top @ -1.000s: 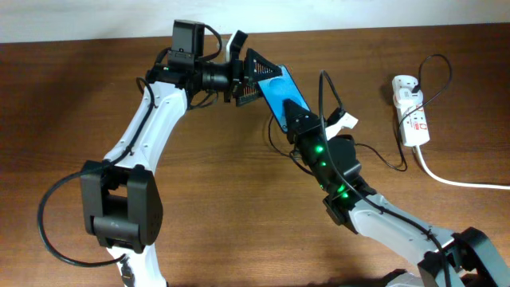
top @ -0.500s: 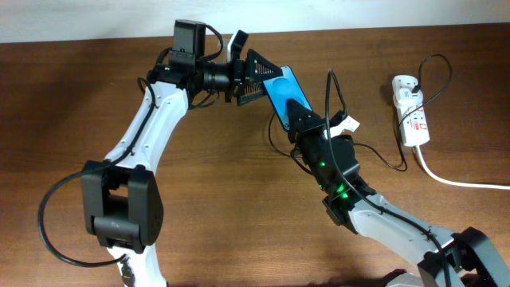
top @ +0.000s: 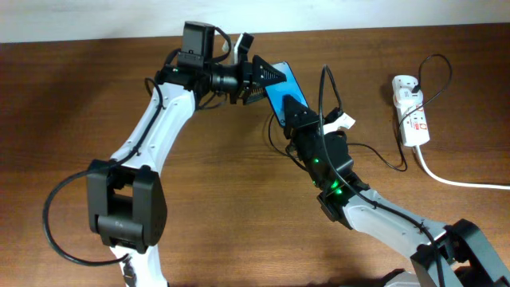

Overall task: Plug charger to phone and switch on socket
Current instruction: 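Grasp the phone's top end with the left gripper, then release the right gripper and carry the phone leftward with the left gripper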

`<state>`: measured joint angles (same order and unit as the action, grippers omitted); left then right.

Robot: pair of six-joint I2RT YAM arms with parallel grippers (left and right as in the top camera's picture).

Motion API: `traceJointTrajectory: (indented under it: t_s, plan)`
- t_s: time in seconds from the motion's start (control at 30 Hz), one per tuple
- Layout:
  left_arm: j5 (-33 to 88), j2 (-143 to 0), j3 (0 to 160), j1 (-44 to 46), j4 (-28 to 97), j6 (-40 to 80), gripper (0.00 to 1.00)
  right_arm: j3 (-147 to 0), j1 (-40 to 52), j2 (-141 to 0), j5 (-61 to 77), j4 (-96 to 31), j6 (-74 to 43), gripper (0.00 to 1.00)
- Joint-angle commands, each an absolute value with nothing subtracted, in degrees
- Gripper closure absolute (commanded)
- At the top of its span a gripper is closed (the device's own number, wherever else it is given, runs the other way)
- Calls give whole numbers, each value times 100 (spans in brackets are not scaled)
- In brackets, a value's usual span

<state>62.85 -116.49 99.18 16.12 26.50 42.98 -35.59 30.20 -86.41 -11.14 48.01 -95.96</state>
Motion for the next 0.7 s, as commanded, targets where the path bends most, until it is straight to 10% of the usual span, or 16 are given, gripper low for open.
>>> traceJointTrajectory:
  t_s: [0.0,0.43,0.67]
  plan:
    - [6311,-11677,9939,1798,2615,4248,48,-3699,3122,-8663,-974,4825,-9544,96]
    - [5863,-11677,9939,1850,2615,4508,100,-3699,3122,-8663,-969,4825,-9546,96]
    - [5846,-11677,9939,1844,2032,5061,100,-3699,3122,-8663,-972,4825,-9546,90]
